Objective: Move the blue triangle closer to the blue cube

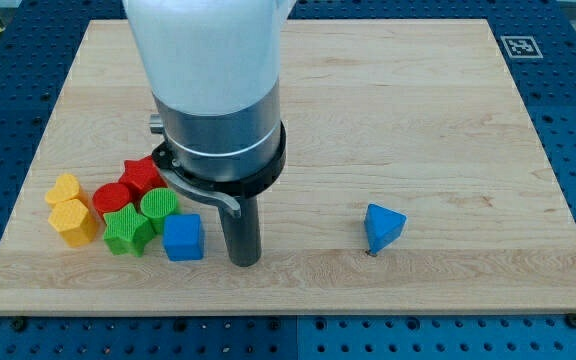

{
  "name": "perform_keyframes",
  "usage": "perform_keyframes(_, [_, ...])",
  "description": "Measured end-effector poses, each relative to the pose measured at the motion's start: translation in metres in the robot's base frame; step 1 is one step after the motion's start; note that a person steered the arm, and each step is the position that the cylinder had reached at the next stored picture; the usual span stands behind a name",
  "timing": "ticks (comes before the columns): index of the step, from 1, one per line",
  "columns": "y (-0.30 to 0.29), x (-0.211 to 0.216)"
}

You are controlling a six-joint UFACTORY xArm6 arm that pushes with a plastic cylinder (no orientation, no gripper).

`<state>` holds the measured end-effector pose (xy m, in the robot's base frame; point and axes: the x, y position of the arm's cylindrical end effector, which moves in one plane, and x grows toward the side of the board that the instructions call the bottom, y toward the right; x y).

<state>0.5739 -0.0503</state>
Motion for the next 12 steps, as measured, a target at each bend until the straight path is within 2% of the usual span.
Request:
perform_keyframes(4, [-0.034, 0.02])
perform_keyframes(5, [-0.014, 0.02])
perform_keyframes(8, [0.168, 0.044])
perform_keyframes(9, [0.215, 0.032])
perform_keyframes(10, [0.219, -0.01])
perform_keyframes(11, [0.2, -0.041])
perform_keyframes(12, [0.171, -0.048])
